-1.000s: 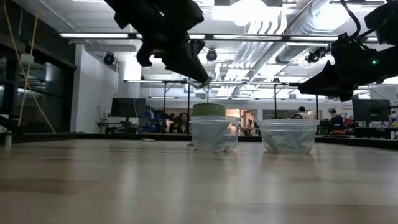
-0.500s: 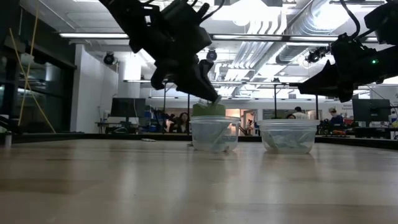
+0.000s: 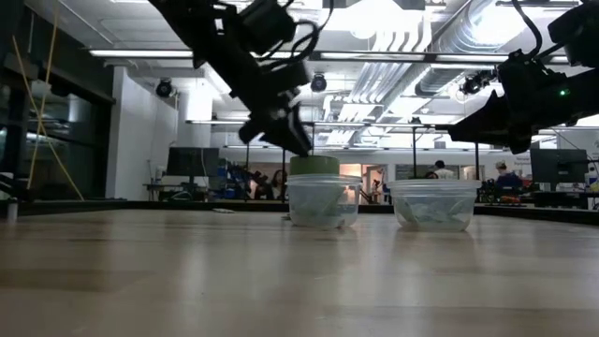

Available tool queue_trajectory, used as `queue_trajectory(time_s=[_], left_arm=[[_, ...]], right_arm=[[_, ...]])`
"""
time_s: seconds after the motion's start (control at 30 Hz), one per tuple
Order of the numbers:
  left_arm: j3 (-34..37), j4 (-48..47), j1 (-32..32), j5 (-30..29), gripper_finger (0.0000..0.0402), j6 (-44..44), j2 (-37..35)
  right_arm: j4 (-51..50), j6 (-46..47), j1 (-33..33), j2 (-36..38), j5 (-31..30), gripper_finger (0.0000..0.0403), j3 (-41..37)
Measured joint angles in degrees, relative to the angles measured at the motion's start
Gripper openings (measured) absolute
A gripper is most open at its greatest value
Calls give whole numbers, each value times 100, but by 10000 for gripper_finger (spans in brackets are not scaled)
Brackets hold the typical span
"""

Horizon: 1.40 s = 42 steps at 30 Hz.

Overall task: Pick and place items into bin
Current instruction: Put the stevia packet into the left transparent bin

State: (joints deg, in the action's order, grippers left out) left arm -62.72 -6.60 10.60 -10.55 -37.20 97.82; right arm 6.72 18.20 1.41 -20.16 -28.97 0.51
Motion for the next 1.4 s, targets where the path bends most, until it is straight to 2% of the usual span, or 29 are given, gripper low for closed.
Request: queue_trajectory(time_s=[0.23,0.4,0.53,0.67,0.8,0.93,1.3,1.4], left_arm=[[72,-816,882,1966,170,194,-83],[475,-470,1042,2543,160,165,-83],[785,50,1035,2566,153,36,51],[804,418,1041,2588,152,47,275],[809,836,1039,2514,152,436,525],[782,862,1041,2206,157,453,663],[782,927,1044,2247,203,1064,745],[666,606,1044,2247,215,1210,747]], right_arm=[[-5,-3,0,-2,0,106,0],[-5,-18,0,-2,0,106,0],[-7,-20,0,-2,-20,106,0],[-8,-22,-1,-2,-37,106,0],[-50,-20,-1,-2,-47,106,0],[-59,-22,0,-2,-48,106,0],[-65,-63,0,-2,-46,106,0],[-63,-39,-1,-2,-46,106,0]])
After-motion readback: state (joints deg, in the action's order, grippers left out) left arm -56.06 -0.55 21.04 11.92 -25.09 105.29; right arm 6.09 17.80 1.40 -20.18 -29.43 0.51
